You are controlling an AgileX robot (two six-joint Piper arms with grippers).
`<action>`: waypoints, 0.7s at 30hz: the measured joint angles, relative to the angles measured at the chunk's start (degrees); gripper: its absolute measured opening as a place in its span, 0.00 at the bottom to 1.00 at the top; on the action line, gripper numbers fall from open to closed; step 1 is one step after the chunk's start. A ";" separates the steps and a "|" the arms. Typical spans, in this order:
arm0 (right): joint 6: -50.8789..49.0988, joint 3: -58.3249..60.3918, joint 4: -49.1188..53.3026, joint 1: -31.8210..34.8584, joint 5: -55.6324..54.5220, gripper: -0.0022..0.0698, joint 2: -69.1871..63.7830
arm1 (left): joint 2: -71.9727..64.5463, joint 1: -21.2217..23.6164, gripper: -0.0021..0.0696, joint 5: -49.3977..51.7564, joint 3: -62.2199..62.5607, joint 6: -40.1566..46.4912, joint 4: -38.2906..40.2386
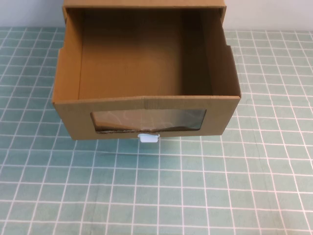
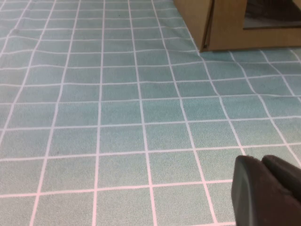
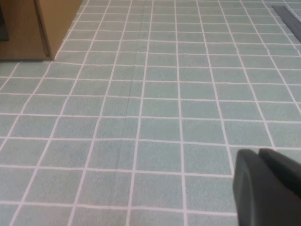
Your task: Close the shoe box
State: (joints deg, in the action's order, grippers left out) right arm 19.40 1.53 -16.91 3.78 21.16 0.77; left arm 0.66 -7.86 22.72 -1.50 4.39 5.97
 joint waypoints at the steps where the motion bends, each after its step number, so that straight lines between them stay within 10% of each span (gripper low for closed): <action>1: 0.00 0.00 0.00 0.00 0.00 0.01 0.00 | 0.00 0.00 0.02 0.00 0.00 0.00 0.00; 21: 0.00 0.00 0.00 0.00 0.00 0.01 0.00 | 0.00 0.00 0.02 -0.20 0.00 0.36 -1.13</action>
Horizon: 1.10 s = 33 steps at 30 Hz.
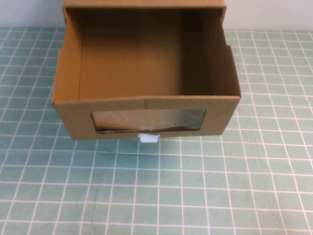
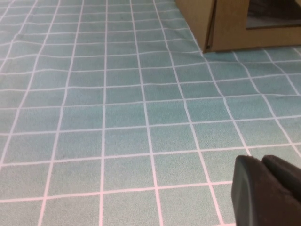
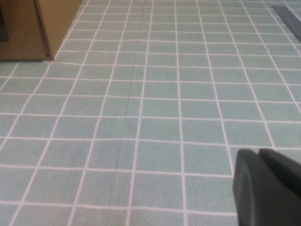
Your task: Close the shoe box
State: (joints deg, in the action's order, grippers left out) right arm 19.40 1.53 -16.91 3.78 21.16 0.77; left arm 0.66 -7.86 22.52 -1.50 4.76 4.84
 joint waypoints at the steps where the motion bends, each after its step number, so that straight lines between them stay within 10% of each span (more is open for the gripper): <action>1: 0.00 0.00 0.00 0.00 0.00 0.01 0.00 | 0.00 0.00 0.02 0.00 0.00 0.00 -0.01; 15: 0.00 0.00 0.00 0.00 -4.83 0.01 0.00 | 0.00 0.00 0.02 -7.53 0.00 -0.24 -0.40; 26: 0.00 0.00 -7.83 0.00 -40.64 0.01 0.00 | 0.00 0.00 0.02 -42.42 0.00 -3.71 -0.40; 33: 0.00 0.00 -9.09 0.00 -53.22 0.01 0.00 | 0.00 0.00 0.02 -47.18 0.00 -4.03 -0.40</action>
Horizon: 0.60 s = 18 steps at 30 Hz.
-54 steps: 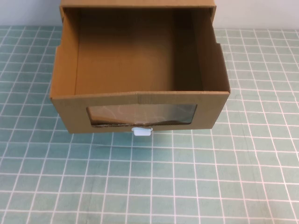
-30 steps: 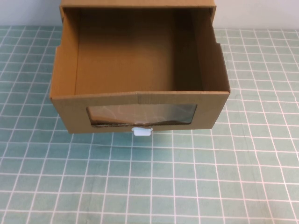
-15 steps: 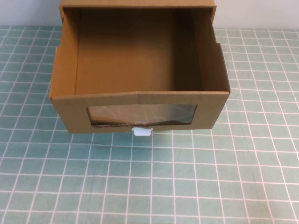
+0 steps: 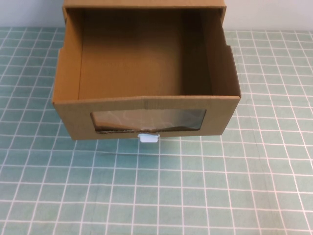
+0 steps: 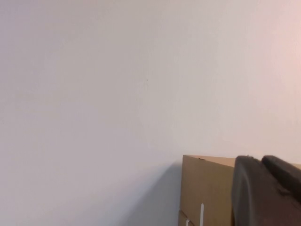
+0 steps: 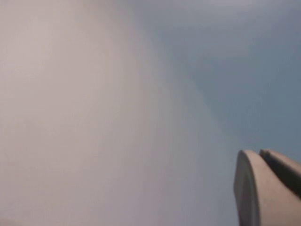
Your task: Close the shoe box
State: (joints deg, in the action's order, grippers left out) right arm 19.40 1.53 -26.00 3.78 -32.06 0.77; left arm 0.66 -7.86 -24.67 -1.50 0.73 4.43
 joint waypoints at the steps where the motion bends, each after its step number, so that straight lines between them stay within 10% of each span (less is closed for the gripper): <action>1: 0.00 0.00 0.00 0.00 -0.81 0.01 0.00 | 0.00 0.00 0.02 0.00 0.00 0.00 0.00; 18: -21.85 -10.14 -0.16 0.00 -9.84 0.01 0.00 | 0.13 0.00 0.02 -13.32 4.64 -6.64 0.38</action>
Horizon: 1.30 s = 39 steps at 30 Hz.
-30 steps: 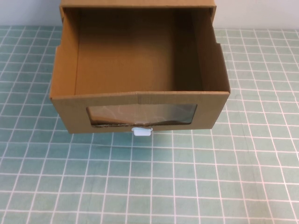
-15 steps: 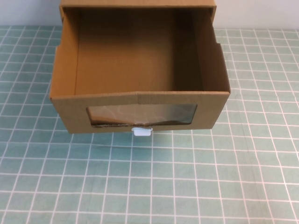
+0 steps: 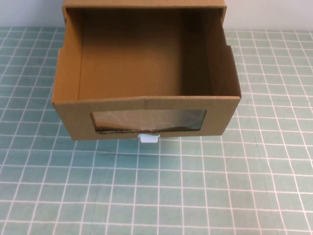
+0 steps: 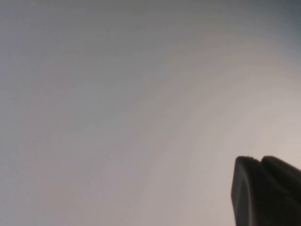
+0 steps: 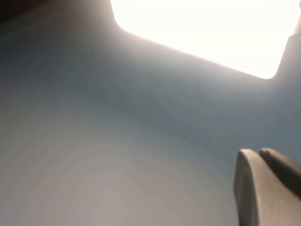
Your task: Close the shoe box
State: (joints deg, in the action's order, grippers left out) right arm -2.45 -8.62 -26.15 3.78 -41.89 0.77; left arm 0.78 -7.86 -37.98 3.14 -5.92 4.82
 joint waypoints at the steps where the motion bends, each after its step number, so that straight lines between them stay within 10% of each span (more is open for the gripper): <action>1: -0.41 -3.00 0.00 0.00 1.87 0.01 0.00 | 0.00 0.00 0.02 1.02 1.85 -0.10 0.00; 11: -0.91 -31.52 1.26 0.00 7.97 0.01 -14.24 | -12.83 0.00 0.02 8.37 22.60 -0.80 0.00; 22: 4.71 -62.62 2.61 0.00 61.68 0.01 -40.60 | -39.76 0.00 0.02 57.61 56.58 -2.42 0.00; 39: 33.52 -60.78 -12.56 -15.77 78.02 0.01 -60.12 | -78.66 -5.36 0.02 72.91 78.51 16.76 19.58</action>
State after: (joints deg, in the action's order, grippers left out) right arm 31.07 -69.40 -38.71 -12.00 36.13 -59.35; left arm -77.87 -13.21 34.93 81.65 10.84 24.40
